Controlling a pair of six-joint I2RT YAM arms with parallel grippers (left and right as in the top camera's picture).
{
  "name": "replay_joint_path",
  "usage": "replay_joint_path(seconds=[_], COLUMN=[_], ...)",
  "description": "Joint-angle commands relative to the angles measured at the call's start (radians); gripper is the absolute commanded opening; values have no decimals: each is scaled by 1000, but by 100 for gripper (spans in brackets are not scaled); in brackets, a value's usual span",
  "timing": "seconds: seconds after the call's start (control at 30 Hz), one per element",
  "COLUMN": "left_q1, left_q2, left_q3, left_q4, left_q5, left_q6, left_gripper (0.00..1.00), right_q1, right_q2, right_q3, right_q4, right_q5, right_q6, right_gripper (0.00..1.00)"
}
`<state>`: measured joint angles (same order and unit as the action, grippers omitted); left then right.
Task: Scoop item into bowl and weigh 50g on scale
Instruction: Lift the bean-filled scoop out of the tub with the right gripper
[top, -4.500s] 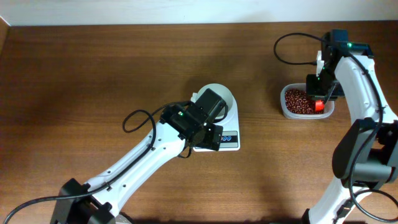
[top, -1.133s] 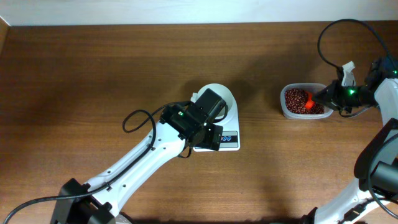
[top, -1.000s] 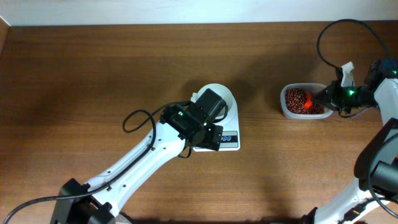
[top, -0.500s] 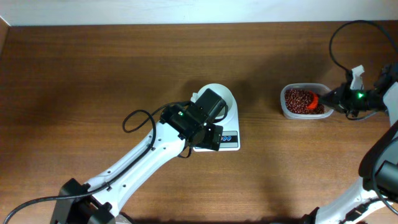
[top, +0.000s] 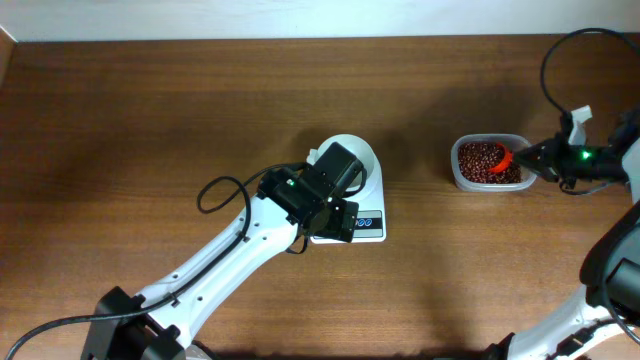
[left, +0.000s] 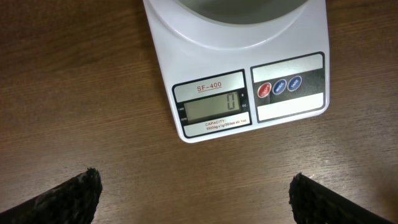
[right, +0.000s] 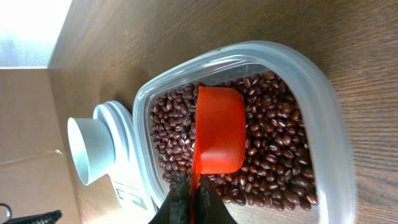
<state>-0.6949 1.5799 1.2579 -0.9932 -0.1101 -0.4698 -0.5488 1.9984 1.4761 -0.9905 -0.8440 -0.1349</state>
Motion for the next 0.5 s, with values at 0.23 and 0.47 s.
replay_joint_path(seconds=[0.23,0.47], left_q1=[-3,-3], left_q2=[-4,-4], left_q3=[-10,-10], left_q4=[1,2], left_q5=[-15,-15], left_q6=[-15,-15], left_gripper=[99,99], right_q1=[-84,-115], right_q2=[7,7], right_q3=[-8,-8], right_q4=[-26,-60], right_q5=[-122,-176], right_q6=[-35,-76], right_gripper=[4,4])
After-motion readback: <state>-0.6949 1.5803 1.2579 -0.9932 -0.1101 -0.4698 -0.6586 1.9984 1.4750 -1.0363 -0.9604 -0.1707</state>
